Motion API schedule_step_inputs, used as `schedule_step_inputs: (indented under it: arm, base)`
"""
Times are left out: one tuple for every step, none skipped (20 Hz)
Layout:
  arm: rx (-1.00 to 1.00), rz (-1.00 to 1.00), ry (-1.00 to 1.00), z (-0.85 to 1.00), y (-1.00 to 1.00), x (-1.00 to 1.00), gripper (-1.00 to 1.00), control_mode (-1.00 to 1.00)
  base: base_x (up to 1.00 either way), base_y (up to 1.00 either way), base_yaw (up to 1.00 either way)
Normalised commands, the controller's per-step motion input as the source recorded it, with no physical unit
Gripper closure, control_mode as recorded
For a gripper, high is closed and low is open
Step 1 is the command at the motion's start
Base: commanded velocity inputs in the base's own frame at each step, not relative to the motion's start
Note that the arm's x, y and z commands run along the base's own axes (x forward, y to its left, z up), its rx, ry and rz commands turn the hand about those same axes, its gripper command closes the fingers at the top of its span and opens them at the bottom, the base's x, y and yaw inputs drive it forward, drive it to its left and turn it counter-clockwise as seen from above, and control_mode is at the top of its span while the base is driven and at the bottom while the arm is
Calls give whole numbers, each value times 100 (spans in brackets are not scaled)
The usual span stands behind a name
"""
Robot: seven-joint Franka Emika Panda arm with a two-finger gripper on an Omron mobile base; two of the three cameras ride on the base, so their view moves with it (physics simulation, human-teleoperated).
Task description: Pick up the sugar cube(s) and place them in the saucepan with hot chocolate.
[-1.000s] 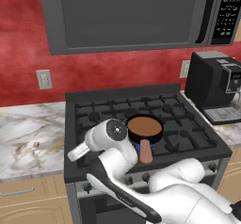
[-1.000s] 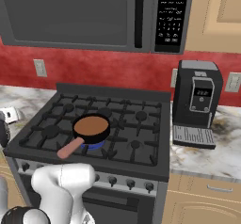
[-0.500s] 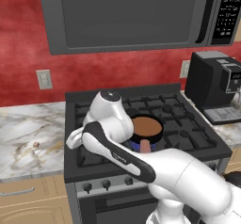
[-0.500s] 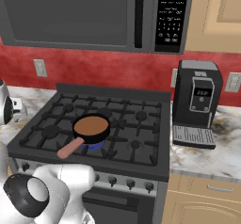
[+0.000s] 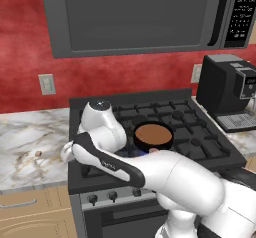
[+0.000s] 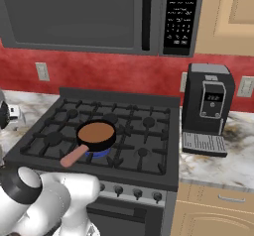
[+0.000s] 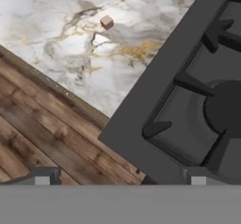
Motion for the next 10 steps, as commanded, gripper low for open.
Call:
schedule_step_inputs:
  arm:
    - [-9, -4, 0, 0, 70, 14, -100, -100]
    - [-7, -4, 0, 0, 70, 20, -100, -100]
    - [-5, -2, 0, 0, 69, 16, -100, -100]
    - [-5, -1, 0, 0, 69, 21, -100, -100]
    - [-4, -1, 0, 0, 67, 20, -100, -100]
    - [-5, 0, 0, 0, 69, 25, -100, -100]
    - [-5, 0, 0, -1, 69, 30, -100, -100]
    - [-3, 0, 0, -2, 67, 37, -100, -100]
    - [-3, 0, 0, -4, 66, 40, -100, -100]
    - [-2, 0, 0, -3, 66, 43, -100, -100]
  base:
    - [0, 0, 0]
    - [0, 0, 0]
    - [0, 0, 0]
    - [0, 0, 0]
    - [0, 0, 0]
    - [0, 0, 0]
    - [0, 0, 0]
    - [0, 0, 0]
    - [0, 0, 0]
    - [0, 0, 0]
